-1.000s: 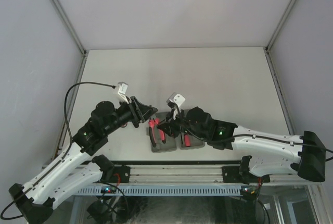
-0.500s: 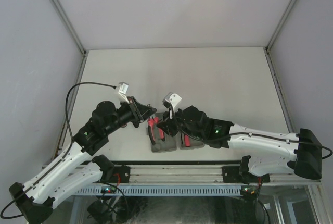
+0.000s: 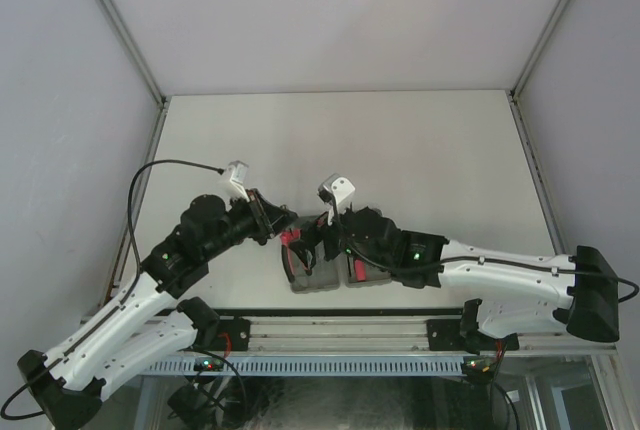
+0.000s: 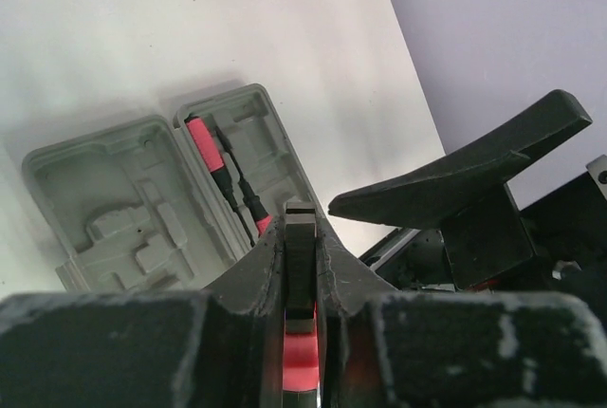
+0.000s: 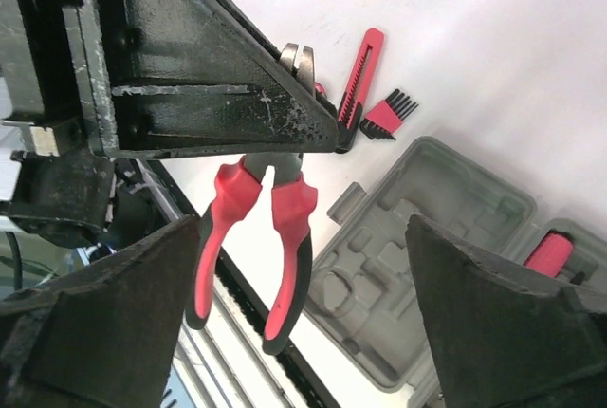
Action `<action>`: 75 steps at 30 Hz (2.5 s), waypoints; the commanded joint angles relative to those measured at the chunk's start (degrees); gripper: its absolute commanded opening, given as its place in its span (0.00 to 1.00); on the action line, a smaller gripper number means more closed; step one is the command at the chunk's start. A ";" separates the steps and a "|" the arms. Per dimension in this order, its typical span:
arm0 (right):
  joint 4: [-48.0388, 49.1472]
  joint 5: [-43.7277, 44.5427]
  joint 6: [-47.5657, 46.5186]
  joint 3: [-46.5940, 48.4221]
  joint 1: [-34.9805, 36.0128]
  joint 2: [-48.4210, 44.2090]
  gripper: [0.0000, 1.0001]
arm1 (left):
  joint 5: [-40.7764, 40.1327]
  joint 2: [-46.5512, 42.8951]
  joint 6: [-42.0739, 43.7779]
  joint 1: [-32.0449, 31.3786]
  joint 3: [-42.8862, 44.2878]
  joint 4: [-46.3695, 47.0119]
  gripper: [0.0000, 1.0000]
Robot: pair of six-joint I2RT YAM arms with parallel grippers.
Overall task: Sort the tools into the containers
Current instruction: Pick up the pliers at the center of the board, then place the pliers in the storage box.
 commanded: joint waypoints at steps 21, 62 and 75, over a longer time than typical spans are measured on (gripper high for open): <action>3.69 6.71 15.47 4.76 6.16 9.68 0.82 | -2.84 -2.89 -0.07 -0.24 0.48 2.12 0.00; -18.32 15.82 24.44 -2.10 0.91 -0.57 0.00 | -12.21 -3.90 10.21 0.05 5.39 -14.74 0.64; -32.54 10.36 23.42 -3.84 -11.65 -2.82 0.00 | -16.48 0.48 21.23 1.42 12.32 -23.17 0.63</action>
